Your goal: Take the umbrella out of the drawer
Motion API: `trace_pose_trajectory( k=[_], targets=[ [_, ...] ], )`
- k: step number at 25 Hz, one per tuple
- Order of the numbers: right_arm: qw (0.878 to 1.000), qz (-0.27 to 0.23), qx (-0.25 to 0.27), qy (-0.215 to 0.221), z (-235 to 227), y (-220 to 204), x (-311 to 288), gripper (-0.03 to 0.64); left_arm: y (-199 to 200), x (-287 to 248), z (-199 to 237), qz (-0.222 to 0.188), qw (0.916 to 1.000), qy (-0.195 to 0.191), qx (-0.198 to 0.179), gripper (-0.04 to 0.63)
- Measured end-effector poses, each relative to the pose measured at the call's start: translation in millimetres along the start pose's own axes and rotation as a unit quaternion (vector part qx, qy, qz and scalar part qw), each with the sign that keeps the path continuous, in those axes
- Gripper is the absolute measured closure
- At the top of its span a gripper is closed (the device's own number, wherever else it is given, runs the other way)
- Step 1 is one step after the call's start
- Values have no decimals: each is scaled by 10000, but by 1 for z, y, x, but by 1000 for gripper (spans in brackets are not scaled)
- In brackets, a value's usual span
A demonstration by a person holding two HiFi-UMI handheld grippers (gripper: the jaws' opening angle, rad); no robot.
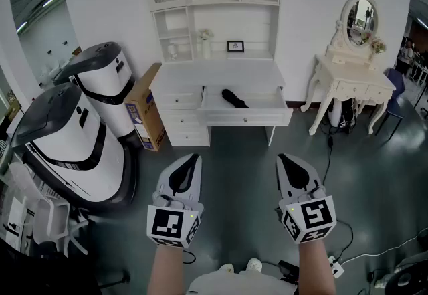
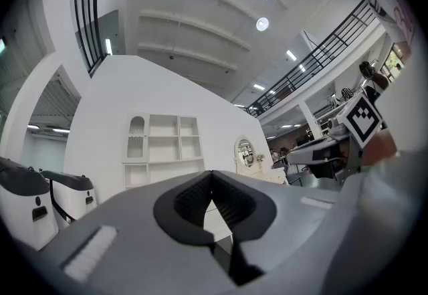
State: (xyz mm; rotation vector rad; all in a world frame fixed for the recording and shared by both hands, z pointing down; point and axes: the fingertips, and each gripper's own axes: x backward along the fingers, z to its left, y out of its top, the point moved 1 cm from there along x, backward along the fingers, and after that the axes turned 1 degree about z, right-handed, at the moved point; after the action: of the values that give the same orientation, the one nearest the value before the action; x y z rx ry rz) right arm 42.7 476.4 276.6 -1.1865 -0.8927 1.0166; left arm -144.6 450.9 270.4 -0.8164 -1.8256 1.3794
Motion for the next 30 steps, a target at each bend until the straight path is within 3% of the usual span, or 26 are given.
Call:
trace_pose_trajectory(
  k=[8,16,30],
  targets=[
    [9998,16,-89,-190,10,-3,-4,611,-8,8,17,-69,10000,-39,34,586],
    [9998,24,-82,-152,-8,-10,-34,611,-20,-23,32,-78,9999,79,123,586],
    [9998,-27,-130,130,-95,-39,-157,611,-58,-159,63,57,9996,265,62,586]
  ],
)
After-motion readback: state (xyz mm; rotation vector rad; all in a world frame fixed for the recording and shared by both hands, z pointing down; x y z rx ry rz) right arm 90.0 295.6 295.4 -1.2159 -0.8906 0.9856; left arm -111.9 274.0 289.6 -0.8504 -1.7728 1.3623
